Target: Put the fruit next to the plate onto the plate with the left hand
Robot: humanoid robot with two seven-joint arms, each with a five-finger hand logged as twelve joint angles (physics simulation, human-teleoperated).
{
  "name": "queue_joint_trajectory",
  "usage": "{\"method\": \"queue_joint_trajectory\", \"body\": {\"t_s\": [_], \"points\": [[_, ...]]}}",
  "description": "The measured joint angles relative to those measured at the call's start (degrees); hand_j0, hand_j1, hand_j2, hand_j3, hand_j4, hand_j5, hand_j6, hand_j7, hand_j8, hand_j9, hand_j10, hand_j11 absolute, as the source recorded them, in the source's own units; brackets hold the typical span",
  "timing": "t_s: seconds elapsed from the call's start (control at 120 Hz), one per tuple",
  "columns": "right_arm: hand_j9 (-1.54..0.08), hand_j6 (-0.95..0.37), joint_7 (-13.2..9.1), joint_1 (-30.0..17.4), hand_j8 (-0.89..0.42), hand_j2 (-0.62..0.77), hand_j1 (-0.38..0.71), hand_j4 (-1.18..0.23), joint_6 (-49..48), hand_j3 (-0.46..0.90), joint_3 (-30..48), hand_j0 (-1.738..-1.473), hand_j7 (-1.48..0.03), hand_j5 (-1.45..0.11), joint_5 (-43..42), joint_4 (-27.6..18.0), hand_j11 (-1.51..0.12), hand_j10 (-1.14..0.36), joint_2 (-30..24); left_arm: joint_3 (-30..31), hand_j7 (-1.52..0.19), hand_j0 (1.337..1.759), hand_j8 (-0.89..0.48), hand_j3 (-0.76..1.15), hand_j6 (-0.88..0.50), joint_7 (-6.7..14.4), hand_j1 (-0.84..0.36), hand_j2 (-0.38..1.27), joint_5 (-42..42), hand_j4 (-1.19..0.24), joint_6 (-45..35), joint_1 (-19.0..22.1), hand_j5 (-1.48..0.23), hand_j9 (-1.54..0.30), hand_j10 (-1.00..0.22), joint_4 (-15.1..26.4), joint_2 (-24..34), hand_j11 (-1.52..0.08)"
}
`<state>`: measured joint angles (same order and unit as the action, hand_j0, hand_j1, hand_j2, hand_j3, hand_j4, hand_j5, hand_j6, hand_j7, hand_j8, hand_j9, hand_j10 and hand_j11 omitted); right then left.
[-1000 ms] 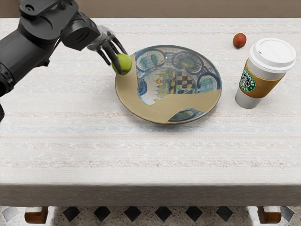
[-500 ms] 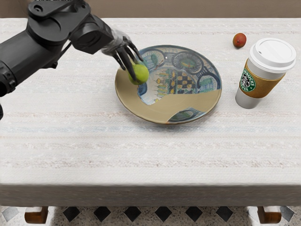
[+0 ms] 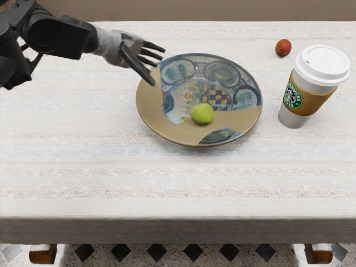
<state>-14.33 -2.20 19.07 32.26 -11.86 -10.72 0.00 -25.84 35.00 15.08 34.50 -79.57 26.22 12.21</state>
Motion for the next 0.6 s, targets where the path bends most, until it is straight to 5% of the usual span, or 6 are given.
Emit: {"method": "queue_joint_trajectory", "body": {"t_s": [0.417, 0.6], "points": [[0.0, 0.0, 0.0, 0.0, 0.0, 0.0, -0.35, 0.0, 0.0, 0.0, 0.0, -1.658, 0.0, 0.0, 0.0, 0.0, 0.0, 0.0, 0.0, -3.3, -0.03, 1.658, -0.02, 0.0, -0.02, 0.0, 0.32, 0.01, -10.4, -0.02, 0.5, 15.6, -0.03, -0.03, -0.02, -0.2, 20.9, -0.03], [0.0, 0.0, 0.0, 0.0, 0.0, 0.0, -0.35, 0.0, 0.0, 0.0, 0.0, -1.658, 0.0, 0.0, 0.0, 0.0, 0.0, 0.0, 0.0, -3.3, -0.03, 1.658, -0.02, 0.0, -0.02, 0.0, 0.32, 0.0, -15.0, -0.02, 0.5, 19.1, -0.03, -0.03, -0.02, -0.3, 23.6, -0.03]]}}
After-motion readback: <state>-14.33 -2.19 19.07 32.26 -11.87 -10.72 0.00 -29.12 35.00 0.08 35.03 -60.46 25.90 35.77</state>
